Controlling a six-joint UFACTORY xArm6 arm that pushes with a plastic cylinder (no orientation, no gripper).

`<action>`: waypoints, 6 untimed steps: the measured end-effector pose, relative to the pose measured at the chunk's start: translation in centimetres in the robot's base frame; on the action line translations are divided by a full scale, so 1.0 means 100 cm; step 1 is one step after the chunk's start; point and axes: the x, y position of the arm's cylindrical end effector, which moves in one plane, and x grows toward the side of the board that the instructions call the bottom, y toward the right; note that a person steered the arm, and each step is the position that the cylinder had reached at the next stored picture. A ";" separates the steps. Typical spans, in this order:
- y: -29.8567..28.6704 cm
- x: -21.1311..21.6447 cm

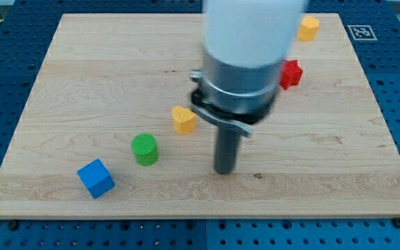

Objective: Slide the yellow heart bottom of the red circle

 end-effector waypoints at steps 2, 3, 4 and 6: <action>-0.102 -0.045; -0.119 -0.069; -0.076 -0.070; 0.048 -0.065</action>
